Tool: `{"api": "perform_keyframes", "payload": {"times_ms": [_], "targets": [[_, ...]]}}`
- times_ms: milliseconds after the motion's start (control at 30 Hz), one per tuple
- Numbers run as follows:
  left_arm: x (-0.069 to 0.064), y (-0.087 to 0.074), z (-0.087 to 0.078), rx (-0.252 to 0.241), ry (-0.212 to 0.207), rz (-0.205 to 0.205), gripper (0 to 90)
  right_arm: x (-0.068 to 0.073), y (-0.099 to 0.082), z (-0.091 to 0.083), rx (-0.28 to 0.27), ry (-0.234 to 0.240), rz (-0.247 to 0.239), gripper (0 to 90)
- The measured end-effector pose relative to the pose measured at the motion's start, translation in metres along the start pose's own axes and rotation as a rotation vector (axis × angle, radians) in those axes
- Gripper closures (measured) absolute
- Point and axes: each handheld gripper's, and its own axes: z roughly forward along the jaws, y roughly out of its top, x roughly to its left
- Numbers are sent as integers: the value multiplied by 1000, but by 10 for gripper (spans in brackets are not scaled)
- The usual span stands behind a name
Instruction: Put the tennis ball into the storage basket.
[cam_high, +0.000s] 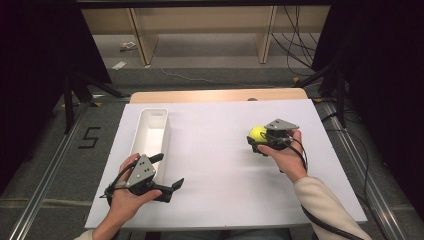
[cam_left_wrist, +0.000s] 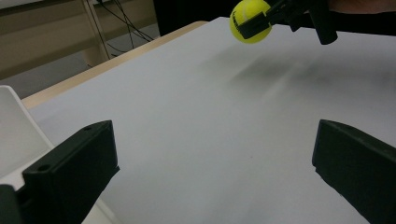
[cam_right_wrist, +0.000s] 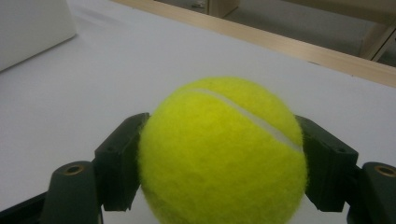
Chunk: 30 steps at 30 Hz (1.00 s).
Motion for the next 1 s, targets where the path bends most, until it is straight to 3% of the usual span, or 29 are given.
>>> {"api": "perform_keyframes", "payload": {"times_ms": [1000], "targets": [[0,0,0,-2,-1,-1,0,10,6,-1,-16,20,-15,267]]}}
